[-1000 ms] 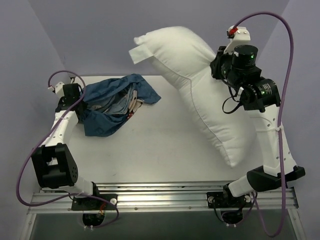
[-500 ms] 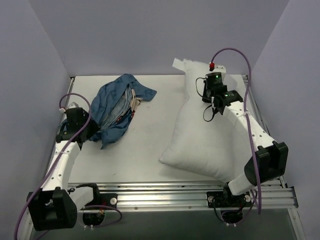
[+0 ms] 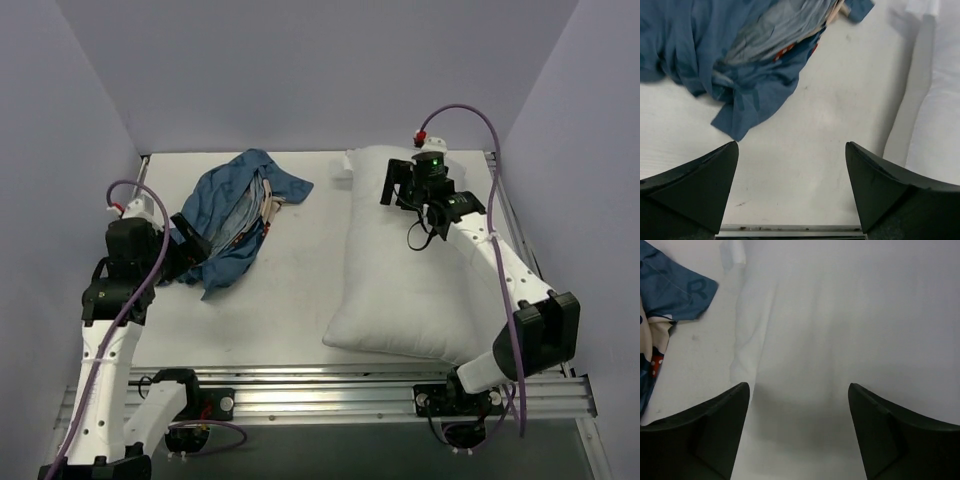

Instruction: Remove the pillowcase from the pillow

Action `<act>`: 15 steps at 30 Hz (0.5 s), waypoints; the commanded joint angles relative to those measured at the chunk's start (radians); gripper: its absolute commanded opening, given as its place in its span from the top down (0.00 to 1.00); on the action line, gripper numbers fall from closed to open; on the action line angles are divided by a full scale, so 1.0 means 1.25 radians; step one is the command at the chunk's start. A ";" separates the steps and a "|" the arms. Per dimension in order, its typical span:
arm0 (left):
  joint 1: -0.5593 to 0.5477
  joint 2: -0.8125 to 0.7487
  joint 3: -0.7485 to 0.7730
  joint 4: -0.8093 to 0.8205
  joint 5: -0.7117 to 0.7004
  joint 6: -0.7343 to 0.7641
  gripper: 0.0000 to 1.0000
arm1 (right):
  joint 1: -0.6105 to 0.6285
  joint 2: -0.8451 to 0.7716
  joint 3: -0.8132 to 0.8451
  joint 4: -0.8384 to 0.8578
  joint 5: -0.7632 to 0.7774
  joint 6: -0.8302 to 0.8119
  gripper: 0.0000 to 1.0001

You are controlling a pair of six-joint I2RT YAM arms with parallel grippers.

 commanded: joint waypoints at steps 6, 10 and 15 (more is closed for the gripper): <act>0.002 -0.042 0.331 -0.148 -0.141 0.139 0.06 | -0.004 -0.261 0.144 -0.132 0.120 -0.041 0.06; 0.002 -0.061 0.448 -0.185 -0.194 0.169 0.06 | -0.004 -0.372 0.173 -0.186 0.247 -0.067 0.00; -0.003 -0.086 0.590 -0.233 -0.259 0.203 0.06 | -0.004 -0.534 0.177 -0.219 0.382 -0.107 0.00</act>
